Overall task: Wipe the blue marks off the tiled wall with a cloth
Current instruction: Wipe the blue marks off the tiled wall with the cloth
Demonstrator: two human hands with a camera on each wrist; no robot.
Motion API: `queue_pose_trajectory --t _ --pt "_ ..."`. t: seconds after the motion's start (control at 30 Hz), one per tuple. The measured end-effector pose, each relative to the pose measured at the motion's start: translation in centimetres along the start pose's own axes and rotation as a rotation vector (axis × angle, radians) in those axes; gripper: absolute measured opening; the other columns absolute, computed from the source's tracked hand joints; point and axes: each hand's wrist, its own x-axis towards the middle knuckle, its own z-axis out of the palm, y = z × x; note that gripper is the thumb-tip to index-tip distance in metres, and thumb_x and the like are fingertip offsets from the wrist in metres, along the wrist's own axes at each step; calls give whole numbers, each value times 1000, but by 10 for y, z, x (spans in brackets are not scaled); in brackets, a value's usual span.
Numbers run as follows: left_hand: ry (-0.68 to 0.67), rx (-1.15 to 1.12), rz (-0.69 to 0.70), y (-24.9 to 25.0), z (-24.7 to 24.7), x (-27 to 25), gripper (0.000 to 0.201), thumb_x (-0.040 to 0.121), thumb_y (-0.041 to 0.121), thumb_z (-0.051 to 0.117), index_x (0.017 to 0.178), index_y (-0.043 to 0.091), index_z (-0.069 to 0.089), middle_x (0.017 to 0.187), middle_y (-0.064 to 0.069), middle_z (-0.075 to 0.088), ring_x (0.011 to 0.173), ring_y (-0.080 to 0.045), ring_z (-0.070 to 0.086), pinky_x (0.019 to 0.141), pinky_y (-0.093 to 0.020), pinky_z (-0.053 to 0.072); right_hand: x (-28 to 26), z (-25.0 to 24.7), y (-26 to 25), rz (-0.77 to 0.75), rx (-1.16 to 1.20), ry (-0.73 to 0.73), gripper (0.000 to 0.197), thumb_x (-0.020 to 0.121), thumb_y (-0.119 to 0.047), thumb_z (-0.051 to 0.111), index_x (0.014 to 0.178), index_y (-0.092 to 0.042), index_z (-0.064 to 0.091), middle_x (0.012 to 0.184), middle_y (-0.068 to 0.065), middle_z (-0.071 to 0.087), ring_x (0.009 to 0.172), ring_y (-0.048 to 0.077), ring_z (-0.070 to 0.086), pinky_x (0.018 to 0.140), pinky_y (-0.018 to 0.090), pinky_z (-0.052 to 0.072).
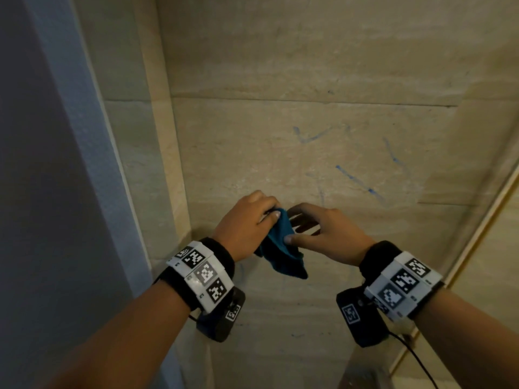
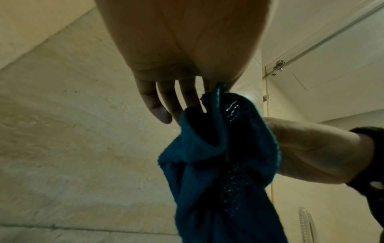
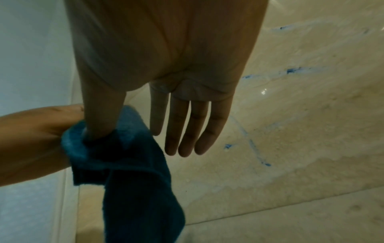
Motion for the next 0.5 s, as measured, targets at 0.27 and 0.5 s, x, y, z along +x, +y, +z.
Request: queue_pose_trajectory --t 0.27,0.5 --pt "5 14 -38 -2 -10 -4 15 99 19 50 104 16 63 92 -4 67 84 -20 60 74 -40 48 1 4 4 -44 -132 58 21 98 -18 51 112 -16 65 101 0 67 91 16 61 72 23 48" --pt "-107 -48 -88 -2 -15 -11 12 94 32 57 99 26 66 87 14 65 81 -6 61 75 -26 50 3 0 7 -26 -185 136 30 99 -6 42 121 -16 61 105 -2 48 89 13 45 74 13 34"
